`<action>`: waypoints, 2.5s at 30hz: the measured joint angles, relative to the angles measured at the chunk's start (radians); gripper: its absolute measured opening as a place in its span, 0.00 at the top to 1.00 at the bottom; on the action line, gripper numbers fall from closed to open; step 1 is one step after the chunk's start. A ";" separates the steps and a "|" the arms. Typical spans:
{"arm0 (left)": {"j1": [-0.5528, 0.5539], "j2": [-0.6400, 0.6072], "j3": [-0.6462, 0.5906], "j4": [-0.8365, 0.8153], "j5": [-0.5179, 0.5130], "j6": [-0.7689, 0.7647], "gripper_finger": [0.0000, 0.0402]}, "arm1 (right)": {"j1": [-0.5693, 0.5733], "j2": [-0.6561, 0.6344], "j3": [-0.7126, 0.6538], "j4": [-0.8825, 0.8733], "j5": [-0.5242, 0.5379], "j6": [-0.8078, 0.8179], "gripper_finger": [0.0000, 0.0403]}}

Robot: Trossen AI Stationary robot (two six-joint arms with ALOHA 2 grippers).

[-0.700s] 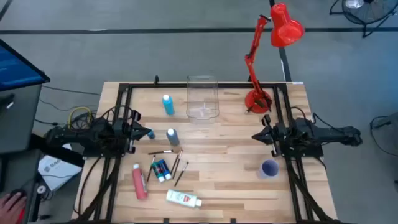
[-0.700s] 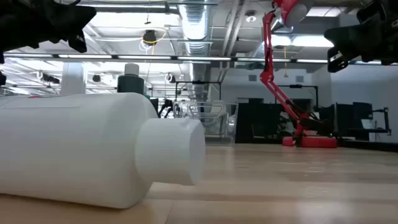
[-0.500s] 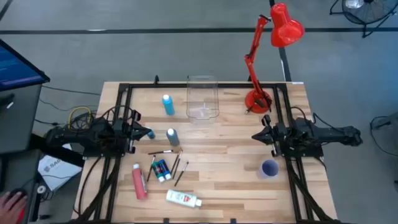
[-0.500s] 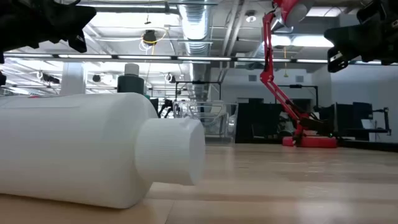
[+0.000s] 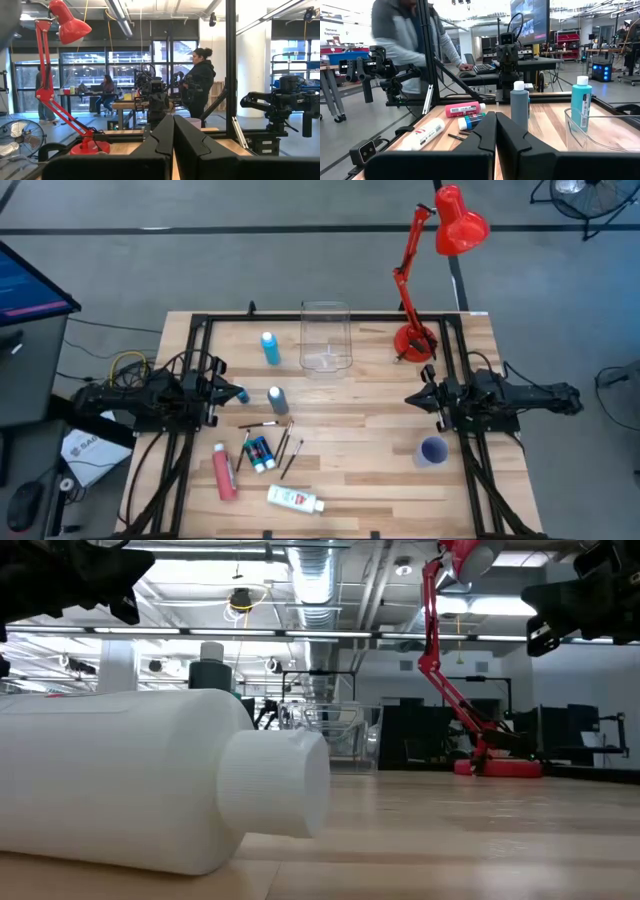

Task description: Pick & Place Paint Supplies

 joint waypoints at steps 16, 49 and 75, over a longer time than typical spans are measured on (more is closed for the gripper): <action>0.000 0.000 0.000 0.000 0.000 0.000 1.00 | 0.000 0.000 0.000 0.000 0.000 0.000 1.00; 0.000 0.000 0.000 0.265 0.000 -0.293 1.00 | 0.000 0.000 0.000 0.000 0.000 0.000 1.00; 0.000 0.000 0.000 0.746 -0.493 -0.503 1.00 | -0.070 0.000 0.007 0.325 0.271 0.271 1.00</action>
